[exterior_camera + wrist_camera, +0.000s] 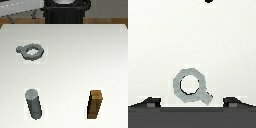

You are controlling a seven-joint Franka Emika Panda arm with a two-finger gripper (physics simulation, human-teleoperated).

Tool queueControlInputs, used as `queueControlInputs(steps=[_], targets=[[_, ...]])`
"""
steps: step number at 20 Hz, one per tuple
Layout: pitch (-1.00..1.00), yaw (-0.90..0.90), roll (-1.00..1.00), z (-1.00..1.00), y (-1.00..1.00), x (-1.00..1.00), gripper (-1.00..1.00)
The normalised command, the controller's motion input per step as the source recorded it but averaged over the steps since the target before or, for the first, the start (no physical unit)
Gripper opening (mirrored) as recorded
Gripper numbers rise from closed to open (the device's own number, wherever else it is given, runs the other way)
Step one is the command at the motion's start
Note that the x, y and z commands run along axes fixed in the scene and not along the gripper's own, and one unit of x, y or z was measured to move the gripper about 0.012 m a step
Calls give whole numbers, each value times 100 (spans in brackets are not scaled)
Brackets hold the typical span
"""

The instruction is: Put the loop with the handle onto the peg.

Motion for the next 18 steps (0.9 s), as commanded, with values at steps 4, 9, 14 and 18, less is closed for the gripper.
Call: queueControlInputs(steps=[4, 9, 14, 18], targets=[[0, 11, 0, 0, -50, 0, 100], [0, 0, 0, 0, -40, 0, 100], [0, 0, 0, 0, 0, 0, 100], [0, 11, 0, 0, 0, 0, 100]])
